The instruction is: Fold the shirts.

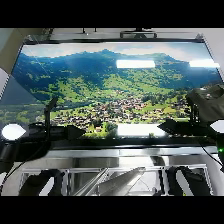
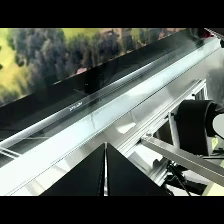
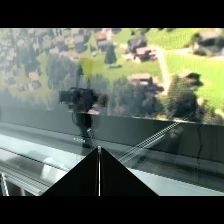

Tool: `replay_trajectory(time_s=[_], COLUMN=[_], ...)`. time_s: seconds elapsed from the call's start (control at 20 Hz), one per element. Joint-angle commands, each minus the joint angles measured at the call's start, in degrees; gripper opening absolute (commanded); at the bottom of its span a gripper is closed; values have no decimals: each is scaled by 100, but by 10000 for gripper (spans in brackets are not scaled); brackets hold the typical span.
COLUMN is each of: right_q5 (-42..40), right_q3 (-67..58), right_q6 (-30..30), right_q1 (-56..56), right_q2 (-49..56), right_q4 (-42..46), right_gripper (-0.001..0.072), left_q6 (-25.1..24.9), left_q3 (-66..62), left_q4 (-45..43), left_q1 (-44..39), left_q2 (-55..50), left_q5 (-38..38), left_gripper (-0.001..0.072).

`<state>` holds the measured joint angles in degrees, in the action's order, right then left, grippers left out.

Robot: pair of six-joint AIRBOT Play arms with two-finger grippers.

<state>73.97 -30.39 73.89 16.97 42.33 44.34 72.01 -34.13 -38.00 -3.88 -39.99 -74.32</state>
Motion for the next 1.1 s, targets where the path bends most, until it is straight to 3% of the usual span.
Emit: replay_trajectory(time_s=[0.0, 0.1, 0.15, 0.2, 0.3, 0.35, 0.55, 0.65, 0.8, 1.05], right_q5=[-4, -7, -7, -7, -7, -7, -7, -7, -7, -4], right_q3=[2, 2, 2, 2, 2, 2, 2, 2, 4, 4], right_q6=[0, 0, 0, 0, 0, 0, 2, 0, 0, 0], right_q1=[-4, -4, -4, -4, -4, -4, -4, -4, -4, -4], right_q2=[-4, -4, -4, -4, -4, -4, -4, -2, -4, -4], right_q4=[0, 0, 0, 0, 0, -2, 0, 0, 0, -2], right_gripper=[14, 15, 15, 15, 14, 15, 14, 14, 15, 14], left_q6=[2, 2, 2, 4, 13, 205, 1239, 1366, 1401, 1399], left_q3=[4, 4, 2, -2, -101, -273, -1200, -1580, -1755, -848], left_q4=[-2, -2, -2, -2, -321, -881, -3268, -3895, -4356, -4277], left_q1=[-2, -2, -2, -2, 0, 35, 1010, 1917, 3644, 6347], left_q2=[4, 4, 4, 4, 0, 0, 2, 2, 2, 0], left_q5=[2, 70, 179, 291, 433, 433, 179, 74, 186, 444], left_gripper=[3, 4, 121, 334, 378, 720, 720, 720, 720, 715])
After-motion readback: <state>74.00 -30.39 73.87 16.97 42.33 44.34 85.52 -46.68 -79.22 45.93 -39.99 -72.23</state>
